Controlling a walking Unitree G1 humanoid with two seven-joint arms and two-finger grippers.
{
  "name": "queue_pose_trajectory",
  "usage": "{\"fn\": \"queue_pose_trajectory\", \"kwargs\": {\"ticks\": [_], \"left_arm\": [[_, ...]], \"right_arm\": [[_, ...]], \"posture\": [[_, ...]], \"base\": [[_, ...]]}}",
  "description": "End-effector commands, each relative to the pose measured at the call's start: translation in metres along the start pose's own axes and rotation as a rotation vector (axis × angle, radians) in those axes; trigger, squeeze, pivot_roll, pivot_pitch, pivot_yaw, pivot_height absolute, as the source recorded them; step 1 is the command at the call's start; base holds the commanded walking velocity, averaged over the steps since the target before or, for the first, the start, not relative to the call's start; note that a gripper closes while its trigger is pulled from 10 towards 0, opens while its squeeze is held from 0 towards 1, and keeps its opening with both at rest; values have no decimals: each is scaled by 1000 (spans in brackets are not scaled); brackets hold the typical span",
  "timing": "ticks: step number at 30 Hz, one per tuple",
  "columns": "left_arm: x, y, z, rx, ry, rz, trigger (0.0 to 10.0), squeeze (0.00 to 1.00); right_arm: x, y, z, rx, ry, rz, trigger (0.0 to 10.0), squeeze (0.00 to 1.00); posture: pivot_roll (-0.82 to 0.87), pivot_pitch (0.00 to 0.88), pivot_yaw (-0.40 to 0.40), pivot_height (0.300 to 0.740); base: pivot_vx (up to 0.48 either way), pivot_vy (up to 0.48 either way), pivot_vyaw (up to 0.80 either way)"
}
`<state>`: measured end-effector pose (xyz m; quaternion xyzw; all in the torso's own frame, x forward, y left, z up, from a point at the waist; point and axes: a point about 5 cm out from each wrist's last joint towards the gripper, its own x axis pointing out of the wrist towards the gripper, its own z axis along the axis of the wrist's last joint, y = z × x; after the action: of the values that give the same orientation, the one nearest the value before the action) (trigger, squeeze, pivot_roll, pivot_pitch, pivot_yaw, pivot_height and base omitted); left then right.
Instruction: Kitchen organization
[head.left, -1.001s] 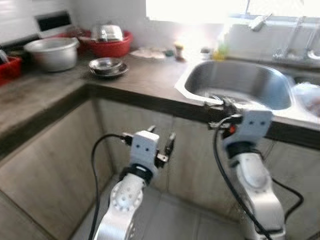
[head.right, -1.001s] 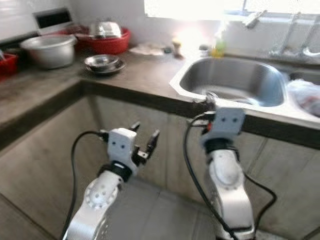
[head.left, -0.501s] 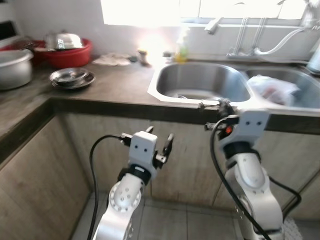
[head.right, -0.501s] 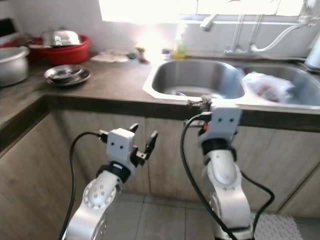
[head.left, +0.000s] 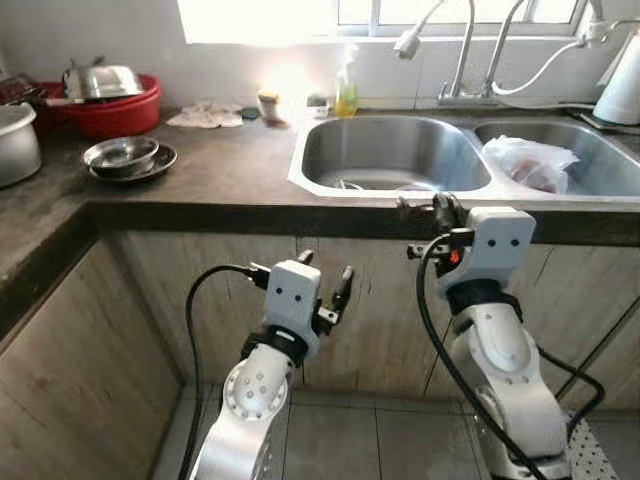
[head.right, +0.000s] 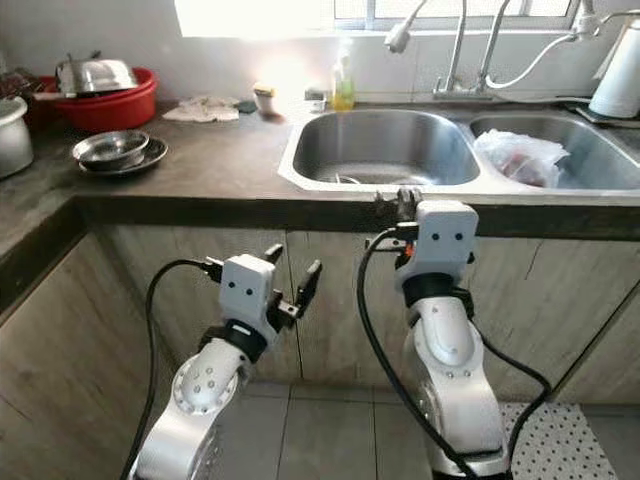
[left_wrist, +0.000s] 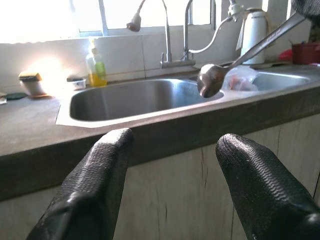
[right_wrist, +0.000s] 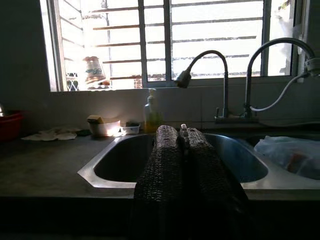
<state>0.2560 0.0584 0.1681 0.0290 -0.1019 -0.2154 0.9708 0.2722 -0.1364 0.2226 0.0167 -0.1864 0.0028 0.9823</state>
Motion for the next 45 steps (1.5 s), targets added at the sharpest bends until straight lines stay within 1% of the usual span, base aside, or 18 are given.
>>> {"fn": "queue_pose_trajectory", "kwargs": {"ticks": [1,7,20,22,24,25,26,30,31,32,37,38,40,42,43,45], "left_arm": [[2,4,3,21,-10,11,10000,0],[1,7,1,21,-1,15,10000,0],[2,7,2,25,-2,19,10000,0],[2,8,3,30,-10,20,10000,0],[2,10,4,44,-39,20,10000,0],[2,11,5,48,-47,21,10000,0],[2,9,6,48,-53,20,10000,0],[2,6,6,37,-44,14,10000,0],[3,6,5,29,-31,15,10000,0],[3,6,5,29,-31,15,10000,0],[5,8,4,23,-23,25,10000,0],[6,8,4,22,-22,29,10000,0],[6,9,3,22,-15,39,10000,0],[6,9,3,22,-12,45,10000,0],[6,11,2,13,-6,61,10000,0],[6,12,1,17,-2,63,10000,0]], "right_arm": [[3,2,7,1,-32,11,10000,0],[7,-2,11,-9,-52,2,10000,0],[16,-7,18,-22,-81,3,10000,0],[18,-8,20,-37,-89,6,10000,0],[20,-9,21,-44,-94,8,10000,0],[24,-11,22,-51,-94,8,10000,0],[32,-14,24,-69,-93,12,10000,0],[43,-17,29,-116,-92,19,10000,0],[50,-20,31,-143,-87,20,10000,0],[50,-20,31,-143,-87,20,10000,0],[68,-27,32,-226,-27,42,10000,0],[74,-29,31,-249,3,54,10000,0],[80,-32,29,-260,41,67,10000,0],[82,-33,28,-265,57,74,10000,0],[86,-34,28,-273,71,85,10000,0],[89,-34,27,-274,85,98,10000,0]], "posture": [[31,15,-11,740],[33,17,-10,740],[34,19,-9,740],[33,19,-10,740],[30,18,-9,740],[30,18,-9,740],[27,17,-10,740],[28,18,-11,740],[29,17,-14,740],[29,17,-14,740],[30,16,-18,740],[32,16,-19,740],[32,14,-21,740],[32,14,-21,740],[34,14,-27,740],[36,15,-29,740]], "base": [[424,0,0],[421,0,0],[421,0,0],[420,0,0],[422,0,0],[424,0,0],[416,0,0],[417,0,0],[416,0,0],[416,0,0],[420,0,0],[409,0,0],[360,0,0],[334,0,0],[0,0,0],[0,0,0]]}}
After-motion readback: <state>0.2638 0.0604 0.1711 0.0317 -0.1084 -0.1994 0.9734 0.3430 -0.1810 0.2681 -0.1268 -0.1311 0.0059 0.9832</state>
